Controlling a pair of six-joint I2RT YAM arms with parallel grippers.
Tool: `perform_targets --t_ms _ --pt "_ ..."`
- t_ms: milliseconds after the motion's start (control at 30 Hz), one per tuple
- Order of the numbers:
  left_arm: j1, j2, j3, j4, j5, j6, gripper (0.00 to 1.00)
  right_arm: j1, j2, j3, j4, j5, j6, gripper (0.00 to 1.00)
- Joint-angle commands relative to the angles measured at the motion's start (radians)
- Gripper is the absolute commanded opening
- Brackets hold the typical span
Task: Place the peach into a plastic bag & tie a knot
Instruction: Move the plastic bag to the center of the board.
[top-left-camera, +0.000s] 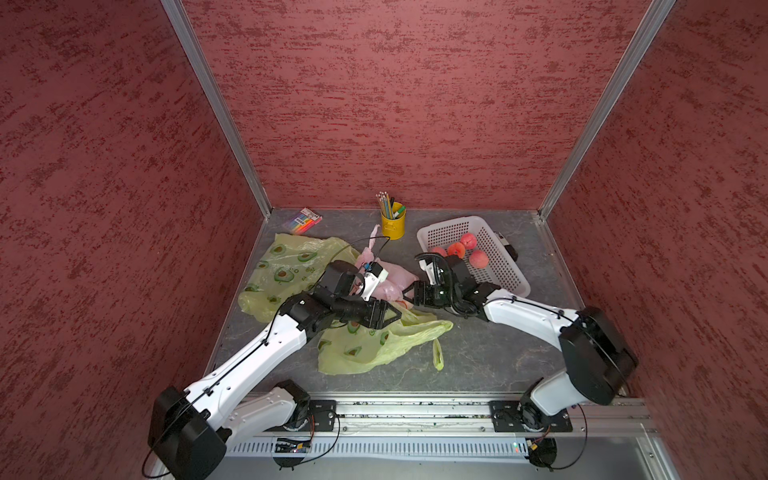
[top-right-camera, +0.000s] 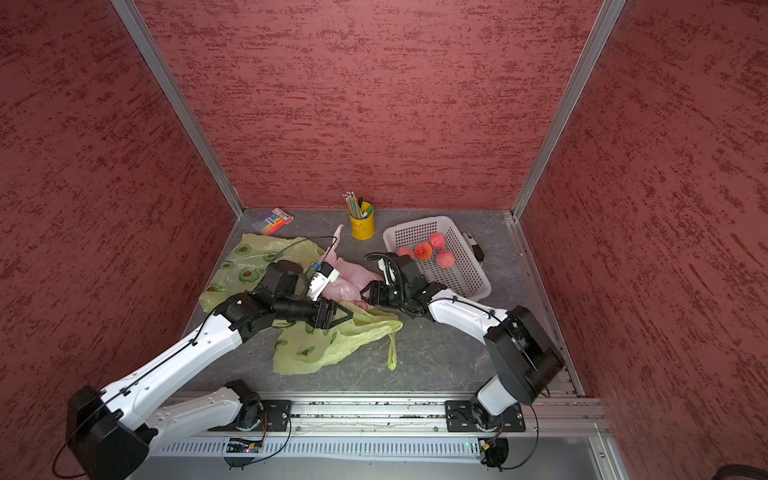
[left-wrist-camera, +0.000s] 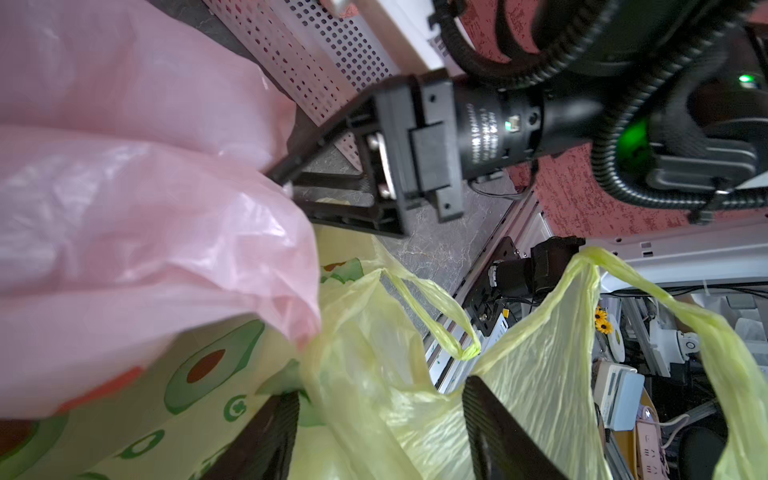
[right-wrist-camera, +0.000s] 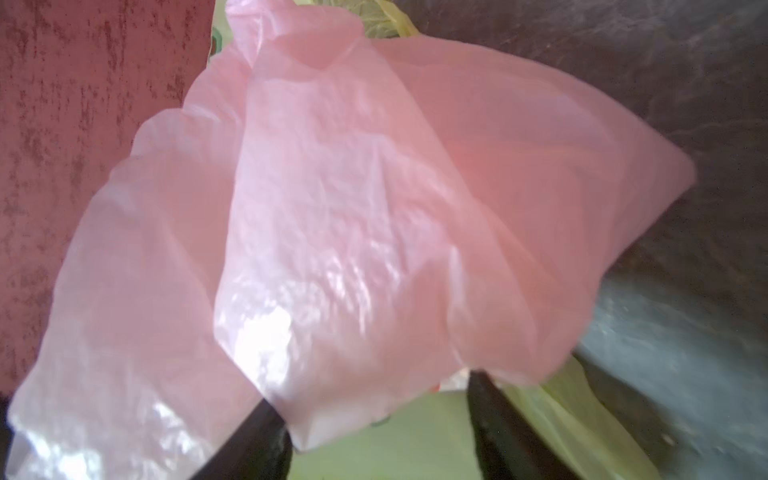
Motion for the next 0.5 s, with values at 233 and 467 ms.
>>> perform_targets --t_ms 233,467 --pt "0.112 -0.067 -0.047 0.0 -0.065 -0.052 0.77 0.002 0.399 0.725 -0.046 0.082 -0.103 0.0" --pt "0.105 0.015 -0.052 0.021 -0.141 -0.054 0.78 -0.031 0.997 1.968 -0.339 0.068 -0.144 0.0"
